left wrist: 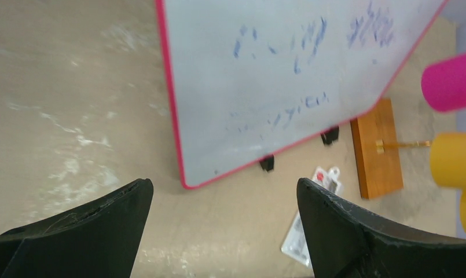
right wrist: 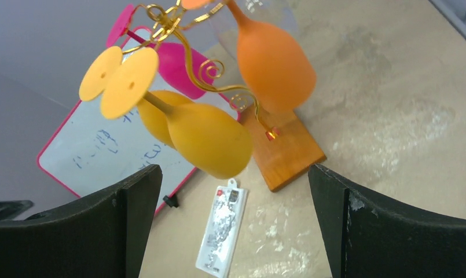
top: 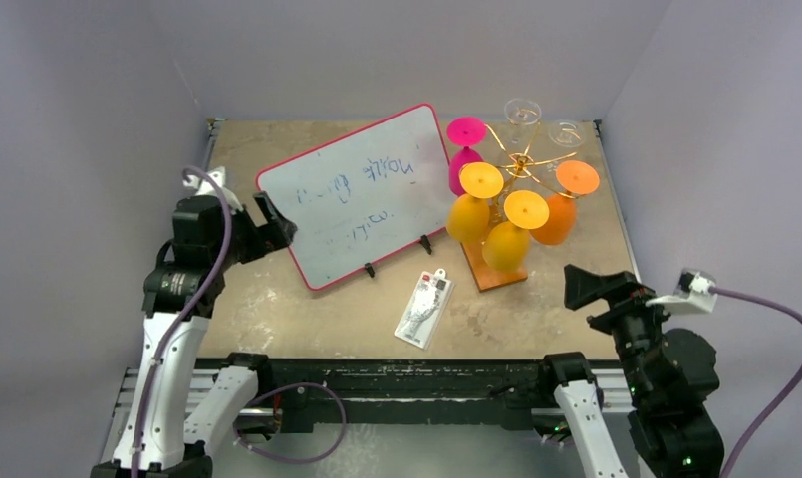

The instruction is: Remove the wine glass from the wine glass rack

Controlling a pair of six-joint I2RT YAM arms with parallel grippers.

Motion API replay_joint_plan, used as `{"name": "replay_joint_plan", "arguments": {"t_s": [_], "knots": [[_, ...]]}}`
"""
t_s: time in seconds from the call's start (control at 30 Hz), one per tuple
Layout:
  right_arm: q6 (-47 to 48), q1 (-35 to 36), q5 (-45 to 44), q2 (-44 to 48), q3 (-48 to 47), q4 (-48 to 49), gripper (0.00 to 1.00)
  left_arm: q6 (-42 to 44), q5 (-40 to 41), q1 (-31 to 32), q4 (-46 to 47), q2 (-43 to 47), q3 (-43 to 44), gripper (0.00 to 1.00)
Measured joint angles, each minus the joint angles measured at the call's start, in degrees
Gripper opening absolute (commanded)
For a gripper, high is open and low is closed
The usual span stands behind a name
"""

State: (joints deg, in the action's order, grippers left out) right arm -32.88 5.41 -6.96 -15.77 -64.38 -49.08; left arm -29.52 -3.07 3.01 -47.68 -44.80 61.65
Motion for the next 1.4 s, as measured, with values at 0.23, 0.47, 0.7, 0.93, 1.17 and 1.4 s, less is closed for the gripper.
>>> {"name": "replay_joint_plan", "arguments": {"t_s": [0.23,0.47,0.7,0.93,1.17,1.4], "knots": [[-9.2,0.3,-5.1,10.2,2.3,-9.7,1.00,-3.2,-10.9,10.6,4.5,-1.9,-9.1,0.89],[-11.5,0.3,-6.0,6.9,3.1,-15.1,1.00,-7.3,-8.2,32.4,12.2,-13.0,-11.9,0.86],[-11.7,0.6,-6.0,3.3,4.3,-16.0,1.00,-10.6,-2.5,44.4,21.6,-28.5,-11.6,0.82],[-12.4,0.6,-6.1,3.3,5.5,-16.4,1.00,-15.0,3.3,47.4,30.1,-37.5,-9.8,0.77],[-12.5,0.7,-6.5,3.3,6.9,-16.4,1.00,-16.4,10.0,47.5,34.9,-45.7,-5.6,0.75],[-12.5,0.7,-7.3,3.3,6.9,-16.3,1.00,-15.9,20.1,47.3,35.2,-50.2,-3.7,0.70]]}}
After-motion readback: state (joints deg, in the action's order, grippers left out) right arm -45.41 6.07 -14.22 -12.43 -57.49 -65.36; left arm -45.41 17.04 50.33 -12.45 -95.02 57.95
